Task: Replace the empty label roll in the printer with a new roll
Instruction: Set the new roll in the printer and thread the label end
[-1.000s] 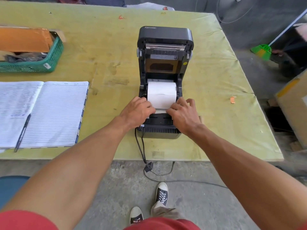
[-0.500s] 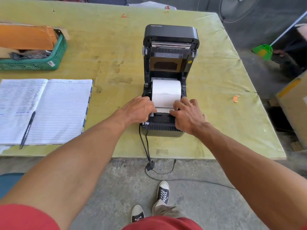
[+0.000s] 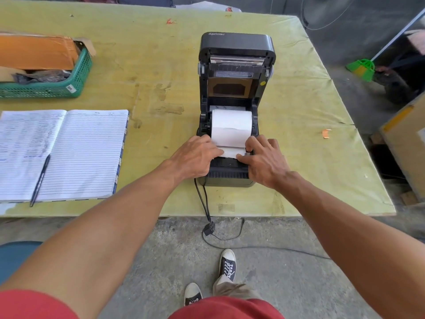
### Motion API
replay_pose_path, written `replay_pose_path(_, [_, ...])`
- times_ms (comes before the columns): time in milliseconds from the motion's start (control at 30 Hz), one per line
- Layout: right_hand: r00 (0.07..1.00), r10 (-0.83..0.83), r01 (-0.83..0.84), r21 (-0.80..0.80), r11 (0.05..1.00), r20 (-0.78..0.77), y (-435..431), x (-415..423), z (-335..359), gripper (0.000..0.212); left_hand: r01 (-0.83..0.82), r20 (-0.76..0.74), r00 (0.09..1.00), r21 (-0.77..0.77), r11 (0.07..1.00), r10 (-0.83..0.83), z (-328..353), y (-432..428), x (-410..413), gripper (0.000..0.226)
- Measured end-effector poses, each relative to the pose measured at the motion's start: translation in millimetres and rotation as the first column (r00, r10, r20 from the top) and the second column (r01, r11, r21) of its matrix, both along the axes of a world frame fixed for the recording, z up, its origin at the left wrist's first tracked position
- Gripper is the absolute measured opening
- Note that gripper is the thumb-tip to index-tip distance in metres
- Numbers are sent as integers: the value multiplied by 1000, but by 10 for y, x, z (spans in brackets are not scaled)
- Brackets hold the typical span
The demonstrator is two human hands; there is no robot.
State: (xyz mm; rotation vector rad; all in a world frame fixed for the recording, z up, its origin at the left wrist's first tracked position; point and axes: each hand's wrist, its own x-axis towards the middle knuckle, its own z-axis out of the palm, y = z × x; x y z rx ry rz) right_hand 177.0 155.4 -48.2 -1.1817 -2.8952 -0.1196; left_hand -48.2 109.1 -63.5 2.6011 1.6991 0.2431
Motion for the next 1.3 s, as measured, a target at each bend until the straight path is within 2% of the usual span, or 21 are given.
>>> replay_pose_path(233, [1000, -5, 5, -13, 1000, -2, 0, -4, 28, 31, -72, -34, 997, -67, 995, 70, 30, 14, 80, 48])
replay_pose_path(400, [999, -50, 50, 7, 999, -6, -21, -83, 37, 31, -53, -33, 998, -41, 998, 52, 53, -16, 75, 41])
replay_pose_path(500, [998, -64, 65, -48, 997, 20, -59, -77, 5, 35, -58, 2, 998, -51, 997, 58, 90, 9, 77, 44])
replay_pose_path(600, [998, -54, 54, -62, 997, -9, -85, -36, -8, 36, -86, 41, 995, -73, 994, 89, 111, 29, 118, 32])
replay_pose_path(733, [996, -74, 70, -76, 995, -48, -78, -36, 29, 38, -145, 57, 987, -128, 981, 153, 114, 55, 189, 53])
replay_pose_path(867, [995, -104, 103, -67, 992, -7, -104, -90, 7, 34, -152, 21, 987, -157, 976, 157, 108, 41, 194, 58])
replay_pose_path(1133, [995, -98, 98, -108, 989, 2, -103, -66, 13, 38, -265, 129, 945, -232, 936, 300, 83, 58, 109, 63])
replay_pose_path(1300, [989, -142, 145, -91, 985, 34, -91, -116, 38, 36, -254, 35, 963, -217, 943, 267, 70, 32, 131, 63])
